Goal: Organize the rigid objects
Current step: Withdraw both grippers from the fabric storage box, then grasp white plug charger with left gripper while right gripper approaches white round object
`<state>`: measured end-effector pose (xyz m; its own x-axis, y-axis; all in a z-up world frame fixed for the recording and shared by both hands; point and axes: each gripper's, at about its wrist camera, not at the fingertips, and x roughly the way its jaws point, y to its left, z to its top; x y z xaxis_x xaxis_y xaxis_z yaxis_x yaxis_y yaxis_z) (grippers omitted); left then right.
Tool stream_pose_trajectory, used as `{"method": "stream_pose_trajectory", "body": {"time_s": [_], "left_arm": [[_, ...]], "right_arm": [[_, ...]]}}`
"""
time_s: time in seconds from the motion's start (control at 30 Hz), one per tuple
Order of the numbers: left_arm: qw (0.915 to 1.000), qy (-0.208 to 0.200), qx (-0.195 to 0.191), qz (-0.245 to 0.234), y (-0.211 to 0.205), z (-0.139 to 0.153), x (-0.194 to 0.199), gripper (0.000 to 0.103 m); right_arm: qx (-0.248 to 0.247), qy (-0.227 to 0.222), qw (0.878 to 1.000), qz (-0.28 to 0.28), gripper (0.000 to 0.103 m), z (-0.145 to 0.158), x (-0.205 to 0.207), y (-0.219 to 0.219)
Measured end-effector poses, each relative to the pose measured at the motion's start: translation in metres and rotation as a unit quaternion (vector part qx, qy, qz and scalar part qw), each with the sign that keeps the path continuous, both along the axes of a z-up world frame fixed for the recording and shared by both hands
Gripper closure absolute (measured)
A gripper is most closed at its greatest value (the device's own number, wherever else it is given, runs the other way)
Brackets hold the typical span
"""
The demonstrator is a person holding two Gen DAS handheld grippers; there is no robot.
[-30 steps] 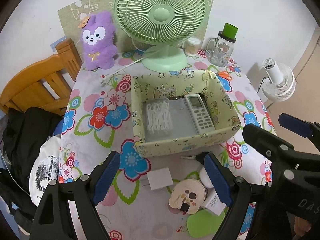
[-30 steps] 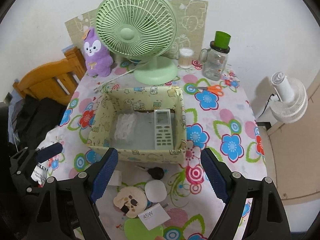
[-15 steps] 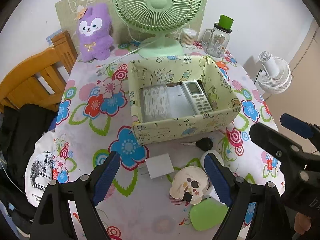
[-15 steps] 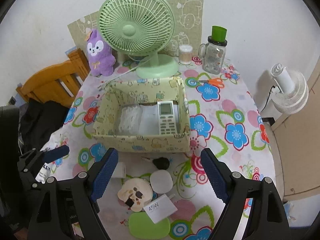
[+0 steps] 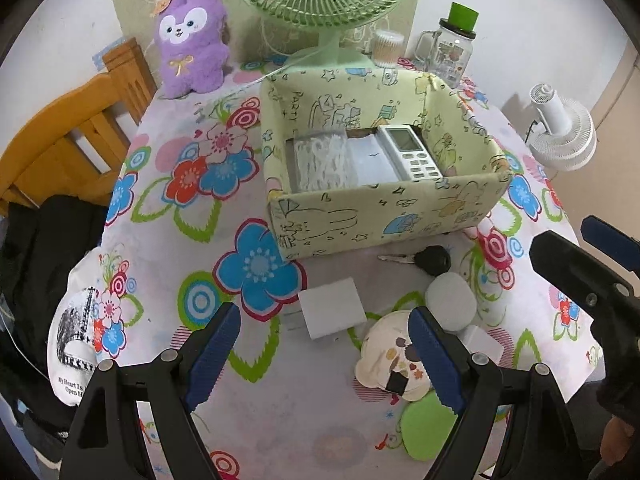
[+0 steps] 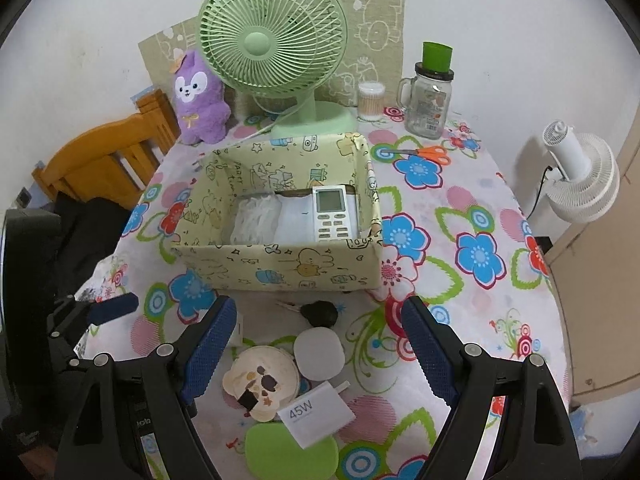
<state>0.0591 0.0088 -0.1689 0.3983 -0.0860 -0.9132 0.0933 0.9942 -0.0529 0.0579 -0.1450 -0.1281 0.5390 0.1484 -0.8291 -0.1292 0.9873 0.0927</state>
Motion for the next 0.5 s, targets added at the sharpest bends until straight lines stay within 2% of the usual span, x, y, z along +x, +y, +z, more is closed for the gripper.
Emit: {"method": "stream_pose_trajectory", "body": {"time_s": [0.37, 0.5], "left_arm": [[0.9997, 0.010, -0.019, 0.009, 0.002, -0.027, 0.005, 0.016], [0.9996, 0.010, -0.023, 0.017, 0.004, -0.035, 0.007, 0.016]], "right_arm": [[0.003, 0.024, 1.000, 0.011, 0.016, -0.039, 0.010, -0.002], [0.006, 0.012, 1.000, 0.019, 0.016, -0.049, 0.010, -0.002]]}}
